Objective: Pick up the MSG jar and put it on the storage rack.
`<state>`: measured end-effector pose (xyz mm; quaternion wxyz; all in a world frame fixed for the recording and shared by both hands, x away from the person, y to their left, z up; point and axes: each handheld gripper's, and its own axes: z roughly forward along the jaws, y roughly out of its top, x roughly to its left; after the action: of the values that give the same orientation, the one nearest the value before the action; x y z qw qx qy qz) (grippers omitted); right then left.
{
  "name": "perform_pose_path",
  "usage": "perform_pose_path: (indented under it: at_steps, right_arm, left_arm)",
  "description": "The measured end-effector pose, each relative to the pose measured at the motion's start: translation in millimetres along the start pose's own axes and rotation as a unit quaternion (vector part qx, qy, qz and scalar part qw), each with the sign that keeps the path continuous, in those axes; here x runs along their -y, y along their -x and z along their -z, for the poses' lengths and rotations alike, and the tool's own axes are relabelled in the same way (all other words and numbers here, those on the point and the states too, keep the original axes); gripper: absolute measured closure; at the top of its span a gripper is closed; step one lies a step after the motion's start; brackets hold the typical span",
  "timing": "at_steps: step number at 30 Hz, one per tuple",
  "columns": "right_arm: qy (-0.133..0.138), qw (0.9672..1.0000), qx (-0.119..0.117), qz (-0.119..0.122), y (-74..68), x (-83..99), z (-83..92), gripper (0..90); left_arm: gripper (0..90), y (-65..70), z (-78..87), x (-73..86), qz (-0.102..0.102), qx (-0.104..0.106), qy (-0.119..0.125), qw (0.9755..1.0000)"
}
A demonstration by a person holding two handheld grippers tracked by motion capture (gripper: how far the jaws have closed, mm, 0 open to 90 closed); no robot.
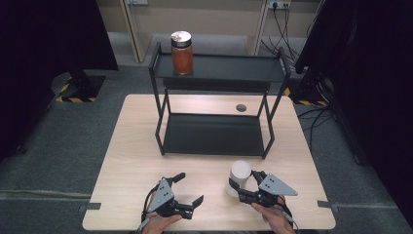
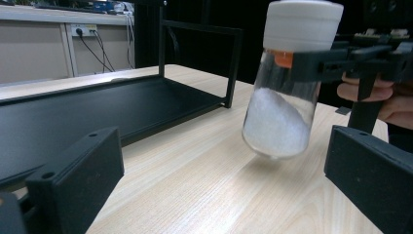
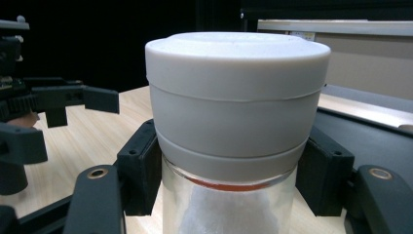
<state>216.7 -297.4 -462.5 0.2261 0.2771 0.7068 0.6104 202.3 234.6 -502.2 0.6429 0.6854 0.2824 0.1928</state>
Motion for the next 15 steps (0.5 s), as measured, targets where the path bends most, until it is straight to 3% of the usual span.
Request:
perform_pose_path:
  at_steps: [15]
  right_arm:
    - [0.007, 1.0, 0.0, 0.003, 5.4, -26.0, -3.1, 35.3]
  left_arm:
    - [0.3, -0.1, 0.2, 0.3, -0.001, -0.001, 0.001, 1.0]
